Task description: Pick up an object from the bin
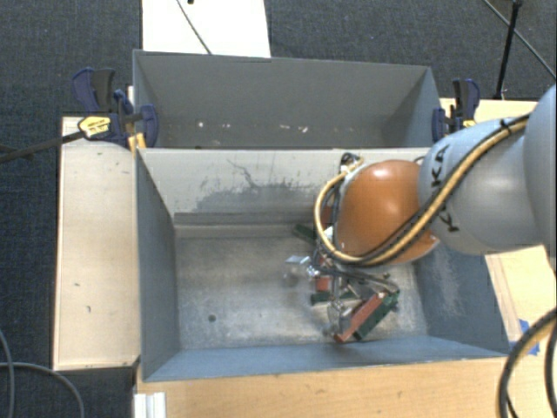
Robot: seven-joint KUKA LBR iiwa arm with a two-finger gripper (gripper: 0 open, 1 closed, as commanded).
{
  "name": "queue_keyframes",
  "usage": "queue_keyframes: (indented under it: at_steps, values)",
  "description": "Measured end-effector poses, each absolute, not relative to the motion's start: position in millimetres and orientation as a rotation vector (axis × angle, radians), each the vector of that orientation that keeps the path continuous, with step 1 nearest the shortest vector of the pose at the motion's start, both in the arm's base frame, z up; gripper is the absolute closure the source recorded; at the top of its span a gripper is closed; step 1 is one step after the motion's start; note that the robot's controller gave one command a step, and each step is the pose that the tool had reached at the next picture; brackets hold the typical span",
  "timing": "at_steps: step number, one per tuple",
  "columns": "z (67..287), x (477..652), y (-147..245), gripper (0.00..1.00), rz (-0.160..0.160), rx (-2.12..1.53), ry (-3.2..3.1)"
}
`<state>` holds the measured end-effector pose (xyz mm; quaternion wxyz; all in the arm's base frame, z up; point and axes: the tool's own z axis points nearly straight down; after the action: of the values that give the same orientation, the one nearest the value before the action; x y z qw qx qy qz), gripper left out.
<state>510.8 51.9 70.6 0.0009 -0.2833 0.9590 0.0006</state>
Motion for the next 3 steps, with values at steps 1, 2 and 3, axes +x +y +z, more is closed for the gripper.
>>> queue_keyframes:
  at_steps: [1, 2, 3]
  values:
    - [70, 504.2, 76, 0.00, 0.002, -0.999, 2.981]
    - [73, 525.0, 74, 0.00, 0.000, -1.229, 2.885]
    - [96, 535.9, 65, 0.00, 0.001, -0.850, 3.017]
